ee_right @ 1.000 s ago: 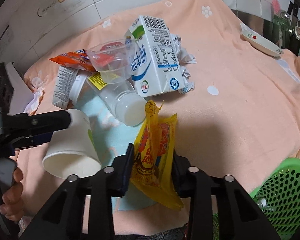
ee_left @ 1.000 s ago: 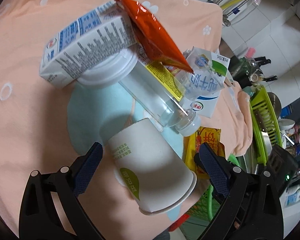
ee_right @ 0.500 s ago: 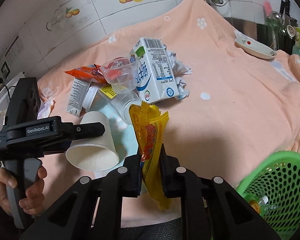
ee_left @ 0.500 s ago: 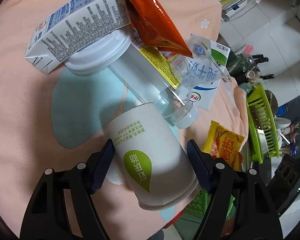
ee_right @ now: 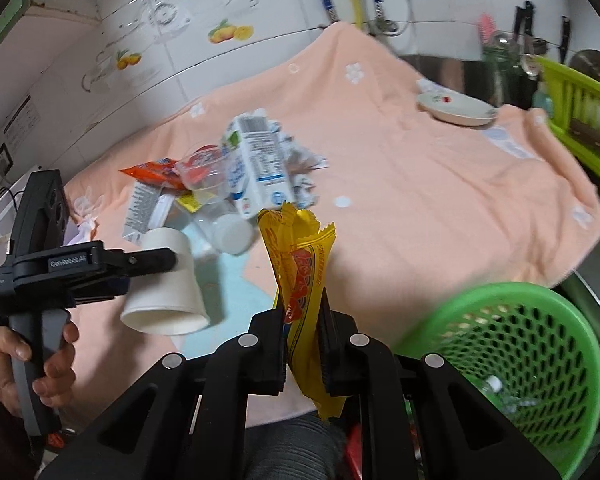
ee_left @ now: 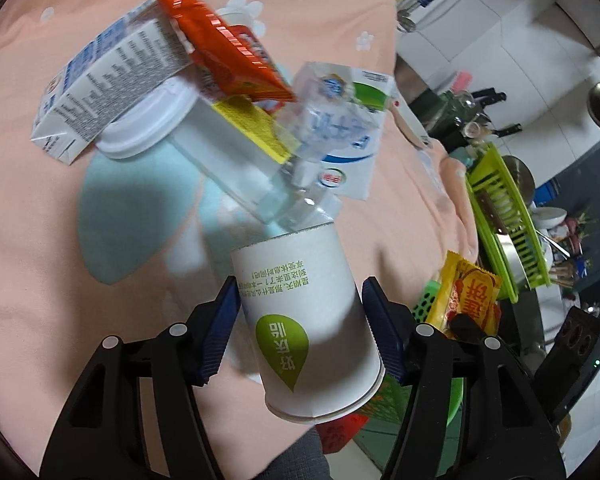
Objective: Collect trash
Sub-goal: 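Lower the yellow packet into the basket and open right tool while left tool carries the cup, then drop the white paper cup into the green basket with the left tool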
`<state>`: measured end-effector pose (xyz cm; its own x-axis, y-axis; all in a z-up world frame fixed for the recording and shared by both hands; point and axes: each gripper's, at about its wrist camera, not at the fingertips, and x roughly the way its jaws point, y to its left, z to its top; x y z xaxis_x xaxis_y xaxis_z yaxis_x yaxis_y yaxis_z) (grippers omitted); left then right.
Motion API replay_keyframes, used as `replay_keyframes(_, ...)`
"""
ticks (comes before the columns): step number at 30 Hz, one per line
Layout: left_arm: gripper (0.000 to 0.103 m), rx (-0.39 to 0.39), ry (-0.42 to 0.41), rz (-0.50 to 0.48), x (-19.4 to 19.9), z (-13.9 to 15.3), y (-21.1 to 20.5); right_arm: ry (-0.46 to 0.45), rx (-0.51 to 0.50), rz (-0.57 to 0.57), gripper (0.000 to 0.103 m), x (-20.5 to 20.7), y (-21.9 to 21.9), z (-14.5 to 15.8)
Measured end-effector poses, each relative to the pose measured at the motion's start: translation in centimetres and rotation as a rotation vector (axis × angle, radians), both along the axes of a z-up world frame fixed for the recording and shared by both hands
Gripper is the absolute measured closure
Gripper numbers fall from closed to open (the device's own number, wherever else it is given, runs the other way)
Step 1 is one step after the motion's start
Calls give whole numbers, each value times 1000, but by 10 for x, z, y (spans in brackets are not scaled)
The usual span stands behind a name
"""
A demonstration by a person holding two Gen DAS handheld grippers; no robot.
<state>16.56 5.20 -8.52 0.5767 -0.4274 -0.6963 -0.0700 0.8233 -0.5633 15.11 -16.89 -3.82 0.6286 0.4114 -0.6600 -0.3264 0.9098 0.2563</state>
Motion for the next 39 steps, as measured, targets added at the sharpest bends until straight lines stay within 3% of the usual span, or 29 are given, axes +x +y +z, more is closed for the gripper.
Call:
replay_keyframes(6,41,-9,-28,-92,1,12,-30,-2,-34,-107,90,-17,-45,-2)
replay_keyframes(15,41,-6,-43,-243,7,19,-93,66,-65,-267,89,-42,-113,-26)
replay_keyframes(22,41,-2,-55,-337,8,27,-134,93,-59,-343,82,-57,-144,-37)
replay_keyframes(26,41,8,-66,-392,7,32,-160,100,-66,-378,69,-65,-155,-41)
replay_keyframes(35,41,39,-53,-487,6,28,-208,99,-64,-431,54,-84,-175,-43)
replay_keyframes(39,41,57,-45,-514,7,24,-224,98,-57,-443,52,-91,-183,-42)
